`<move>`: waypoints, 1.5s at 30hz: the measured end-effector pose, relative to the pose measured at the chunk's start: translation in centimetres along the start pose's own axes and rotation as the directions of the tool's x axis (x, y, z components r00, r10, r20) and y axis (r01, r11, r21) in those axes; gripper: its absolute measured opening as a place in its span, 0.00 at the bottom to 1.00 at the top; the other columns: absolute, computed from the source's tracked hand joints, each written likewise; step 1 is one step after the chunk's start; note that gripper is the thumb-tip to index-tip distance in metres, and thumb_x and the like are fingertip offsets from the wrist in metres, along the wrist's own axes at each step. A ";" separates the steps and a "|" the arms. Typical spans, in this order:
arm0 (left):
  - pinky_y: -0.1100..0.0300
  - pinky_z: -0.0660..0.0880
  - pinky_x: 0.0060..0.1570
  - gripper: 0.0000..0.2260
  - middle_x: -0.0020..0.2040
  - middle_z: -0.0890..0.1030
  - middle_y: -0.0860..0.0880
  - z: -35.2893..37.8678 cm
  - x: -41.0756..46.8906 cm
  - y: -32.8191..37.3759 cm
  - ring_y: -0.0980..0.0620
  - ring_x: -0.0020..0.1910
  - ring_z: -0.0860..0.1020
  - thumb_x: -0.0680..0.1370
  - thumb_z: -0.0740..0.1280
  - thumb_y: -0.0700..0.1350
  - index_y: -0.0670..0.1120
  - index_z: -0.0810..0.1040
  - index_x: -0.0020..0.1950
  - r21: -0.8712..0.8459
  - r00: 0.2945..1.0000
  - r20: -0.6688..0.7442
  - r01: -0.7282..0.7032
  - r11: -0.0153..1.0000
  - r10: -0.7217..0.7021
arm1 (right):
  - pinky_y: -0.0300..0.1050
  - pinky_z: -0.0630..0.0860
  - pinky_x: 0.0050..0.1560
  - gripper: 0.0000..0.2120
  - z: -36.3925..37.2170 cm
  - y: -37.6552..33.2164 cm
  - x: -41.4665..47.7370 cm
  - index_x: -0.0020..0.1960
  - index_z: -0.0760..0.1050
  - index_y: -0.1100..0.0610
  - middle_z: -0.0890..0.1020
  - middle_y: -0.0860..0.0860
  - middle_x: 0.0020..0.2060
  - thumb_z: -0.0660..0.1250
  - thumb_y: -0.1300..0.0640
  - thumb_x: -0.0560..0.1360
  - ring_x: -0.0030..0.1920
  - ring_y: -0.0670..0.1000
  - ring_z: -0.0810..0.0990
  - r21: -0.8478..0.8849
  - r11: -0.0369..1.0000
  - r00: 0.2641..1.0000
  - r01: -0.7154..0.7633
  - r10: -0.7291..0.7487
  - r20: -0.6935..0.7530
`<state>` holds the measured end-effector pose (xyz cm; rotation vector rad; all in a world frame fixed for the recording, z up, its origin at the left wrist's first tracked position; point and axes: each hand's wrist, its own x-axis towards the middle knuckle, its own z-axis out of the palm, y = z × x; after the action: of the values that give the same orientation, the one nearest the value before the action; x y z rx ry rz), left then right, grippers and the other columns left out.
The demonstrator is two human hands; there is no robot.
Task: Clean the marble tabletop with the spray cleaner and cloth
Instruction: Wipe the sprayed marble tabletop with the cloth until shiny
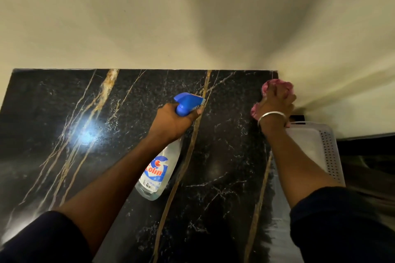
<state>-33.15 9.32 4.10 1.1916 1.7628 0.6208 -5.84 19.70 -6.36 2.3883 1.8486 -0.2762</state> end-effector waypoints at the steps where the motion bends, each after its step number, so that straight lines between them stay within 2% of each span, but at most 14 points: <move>1: 0.64 0.75 0.39 0.15 0.41 0.81 0.48 0.1 -0.3 0.1 0.54 0.39 0.79 0.76 0.70 0.52 0.45 0.77 0.56 -0.003 1.000 0.001 0.002 1.000 -0.002 | 0.65 0.66 0.66 0.39 0.1 -0.9 -1.4 0.76 0.57 0.49 0.59 0.55 0.75 0.72 0.48 0.71 0.70 0.69 0.59 -0.011 0.998 0.998 0.058 -0.058 0.024; 6: 0.64 0.76 0.41 0.19 0.45 0.82 0.46 0.9 -1.7 0.4 0.52 0.43 0.81 0.75 0.70 0.53 0.44 0.76 0.60 0.025 1.000 -0.014 0.002 1.000 -0.002 | 0.62 0.66 0.67 0.34 1.6 -5.9 -8.3 0.77 0.56 0.47 0.58 0.50 0.76 0.66 0.48 0.75 0.69 0.65 0.60 0.022 0.916 0.914 0.401 -0.401 0.057; 9: 0.64 0.75 0.40 0.19 0.45 0.82 0.45 1.5 -2.6 0.6 0.51 0.42 0.80 0.75 0.70 0.53 0.44 0.76 0.60 0.054 1.000 -0.023 0.008 0.999 -0.007 | 0.60 0.67 0.66 0.32 2.2 -4.7 -8.9 0.77 0.57 0.47 0.59 0.48 0.76 0.63 0.48 0.76 0.68 0.63 0.62 0.001 0.869 0.868 0.495 -0.494 0.059; 13: 0.66 0.72 0.37 0.18 0.42 0.80 0.50 1.8 -3.6 0.7 0.55 0.39 0.78 0.75 0.70 0.54 0.44 0.76 0.60 0.068 1.000 -0.013 -0.013 0.998 0.014 | 0.58 0.71 0.61 0.38 1.6 2.1 -5.8 0.74 0.60 0.46 0.64 0.52 0.73 0.72 0.44 0.69 0.63 0.63 0.66 -0.043 0.938 0.939 0.344 -0.343 0.012; 16: 0.66 0.71 0.35 0.18 0.38 0.78 0.51 1.9 -4.4 0.2 0.56 0.36 0.77 0.75 0.70 0.55 0.44 0.77 0.57 0.081 1.000 -0.017 -0.009 0.997 0.011 | 0.55 0.68 0.61 0.30 0.7 6.0 -3.3 0.72 0.66 0.48 0.65 0.54 0.72 0.70 0.50 0.72 0.62 0.65 0.66 0.016 0.980 0.980 0.196 -0.196 -0.021; 18: 0.65 0.72 0.36 0.18 0.39 0.79 0.50 1.8 -5.0 -0.1 0.55 0.36 0.78 0.75 0.70 0.56 0.44 0.77 0.56 0.078 1.000 -0.019 -0.008 0.997 0.010 | 0.55 0.68 0.60 0.26 0.4 6.1 -3.2 0.72 0.67 0.49 0.64 0.55 0.72 0.68 0.52 0.74 0.62 0.66 0.66 0.041 0.993 0.994 0.109 -0.109 -0.023; 21: 0.65 0.72 0.36 0.18 0.39 0.80 0.49 1.8 -5.6 -0.3 0.55 0.36 0.78 0.75 0.70 0.56 0.44 0.77 0.57 0.084 1.000 -0.018 -0.014 0.996 0.015 | 0.61 0.67 0.64 0.31 0.1 3.3 -5.6 0.74 0.64 0.47 0.61 0.55 0.74 0.69 0.50 0.73 0.68 0.67 0.61 0.063 0.996 0.997 0.071 -0.071 0.009; 24: 0.66 0.70 0.33 0.18 0.36 0.78 0.52 2.0 -5.8 -0.2 0.56 0.33 0.76 0.75 0.70 0.55 0.44 0.77 0.57 0.076 1.000 -0.005 0.013 0.997 -0.013 | 0.65 0.69 0.63 0.38 0.2 -1.5 -9.6 0.74 0.60 0.44 0.60 0.52 0.74 0.73 0.45 0.69 0.69 0.65 0.60 0.067 0.968 0.966 0.243 -0.248 0.074; 28: 0.66 0.70 0.33 0.19 0.38 0.77 0.53 2.5 -6.0 0.0 0.57 0.35 0.77 0.75 0.71 0.54 0.44 0.76 0.60 0.083 1.000 -0.011 0.013 0.996 -0.012 | 0.57 0.72 0.59 0.24 1.9 -5.9 -13.6 0.71 0.69 0.51 0.67 0.53 0.71 0.64 0.49 0.76 0.61 0.64 0.69 0.016 0.833 0.833 0.553 -0.553 0.005; 30: 0.67 0.70 0.34 0.20 0.38 0.77 0.53 2.5 -6.1 0.1 0.57 0.36 0.77 0.75 0.70 0.53 0.44 0.76 0.62 0.078 1.000 -0.007 0.007 0.997 -0.006 | 0.56 0.72 0.59 0.26 2.7 -4.5 -13.1 0.73 0.67 0.51 0.66 0.53 0.72 0.62 0.47 0.76 0.61 0.64 0.69 -0.022 0.794 0.795 0.607 -0.606 0.038; 33: 0.66 0.69 0.34 0.18 0.36 0.77 0.53 2.2 -6.3 0.1 0.57 0.34 0.76 0.75 0.70 0.53 0.43 0.76 0.59 0.081 1.000 -0.009 -0.013 0.997 0.013 | 0.56 0.69 0.59 0.33 2.6 0.5 -10.5 0.75 0.62 0.48 0.62 0.52 0.74 0.59 0.41 0.72 0.65 0.62 0.67 -0.082 0.863 0.866 0.499 -0.498 0.033; 36: 0.67 0.68 0.33 0.18 0.35 0.76 0.54 2.0 -6.5 -0.1 0.57 0.33 0.75 0.75 0.70 0.54 0.43 0.77 0.58 0.091 1.000 -0.004 -0.030 0.995 0.031 | 0.56 0.68 0.62 0.28 1.3 6.3 -8.0 0.73 0.66 0.49 0.64 0.54 0.74 0.66 0.50 0.74 0.65 0.66 0.66 0.018 0.963 0.963 0.269 -0.268 -0.038; 40: 0.66 0.70 0.34 0.19 0.37 0.77 0.53 1.9 -6.7 -0.1 0.57 0.35 0.76 0.75 0.70 0.54 0.44 0.76 0.60 0.092 0.999 0.001 -0.032 0.995 0.032 | 0.56 0.68 0.61 0.25 1.2 7.6 -8.0 0.73 0.68 0.50 0.64 0.54 0.74 0.65 0.53 0.76 0.64 0.67 0.65 0.041 0.995 0.994 0.091 -0.088 -0.067; 45: 0.67 0.69 0.33 0.19 0.35 0.77 0.53 2.2 -7.4 -0.1 0.57 0.32 0.76 0.75 0.70 0.55 0.44 0.77 0.58 0.094 0.999 -0.008 -0.039 0.995 0.039 | 0.57 0.69 0.62 0.35 1.8 1.4 -13.3 0.75 0.61 0.44 0.62 0.51 0.74 0.70 0.46 0.71 0.66 0.63 0.64 0.026 0.974 0.974 0.226 -0.227 0.024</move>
<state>-30.23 2.41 5.93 1.2917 1.7971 0.5727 -7.88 6.37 -5.32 2.1751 2.1182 -0.3499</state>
